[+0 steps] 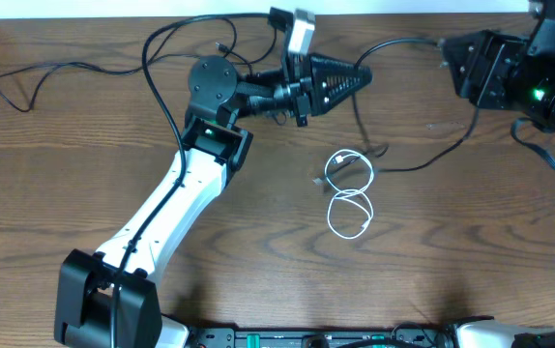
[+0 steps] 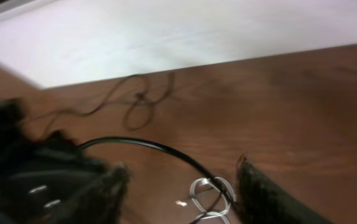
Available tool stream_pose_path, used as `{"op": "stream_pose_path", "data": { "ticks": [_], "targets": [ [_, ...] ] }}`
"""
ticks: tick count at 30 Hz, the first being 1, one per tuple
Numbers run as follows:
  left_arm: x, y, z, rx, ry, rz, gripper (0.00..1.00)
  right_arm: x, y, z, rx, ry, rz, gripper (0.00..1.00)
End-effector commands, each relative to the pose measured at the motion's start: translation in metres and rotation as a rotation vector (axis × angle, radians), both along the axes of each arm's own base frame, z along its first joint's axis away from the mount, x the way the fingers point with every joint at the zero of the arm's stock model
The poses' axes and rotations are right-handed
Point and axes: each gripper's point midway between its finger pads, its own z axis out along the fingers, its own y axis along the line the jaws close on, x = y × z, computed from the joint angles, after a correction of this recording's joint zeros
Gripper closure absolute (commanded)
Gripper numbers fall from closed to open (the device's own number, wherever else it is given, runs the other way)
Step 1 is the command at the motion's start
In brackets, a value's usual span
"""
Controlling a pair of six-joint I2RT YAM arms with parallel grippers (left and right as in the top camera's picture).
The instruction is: Untangle cables
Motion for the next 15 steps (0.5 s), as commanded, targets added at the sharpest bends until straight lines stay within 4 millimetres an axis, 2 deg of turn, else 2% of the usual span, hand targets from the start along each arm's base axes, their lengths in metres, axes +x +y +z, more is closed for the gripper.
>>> {"op": "stream_pose_path", "data": {
  "ticks": [1,3,6,7,10,13,15],
  "targets": [
    [-0.005,0.005,0.044,-0.054,0.008,-0.018,0.93,0.000,-0.040,-0.013,-0.153,0.034,-0.168,0.16],
    [-0.008,0.006,0.065,-0.073,-0.037,-0.019,0.93,-0.005,-0.048,-0.019,-0.187,0.065,-0.201,0.08],
    [-0.013,0.008,0.096,-0.088,-0.074,-0.020,0.93,-0.010,-0.060,-0.029,-0.239,0.110,-0.247,0.06],
    [-0.017,0.010,0.113,-0.099,-0.101,-0.021,0.93,-0.012,-0.062,-0.034,-0.253,0.128,-0.254,0.04],
    [-0.025,0.018,0.146,-0.127,-0.168,-0.012,0.93,-0.013,-0.062,-0.047,-0.265,0.174,-0.248,0.03],
    [-0.027,0.030,0.168,-0.140,-0.210,0.014,0.92,-0.012,-0.062,-0.062,-0.279,0.220,-0.242,0.02],
    [-0.021,0.042,0.181,-0.147,-0.221,0.057,0.93,-0.010,-0.060,-0.080,-0.285,0.270,-0.233,0.02]
  ]
}}
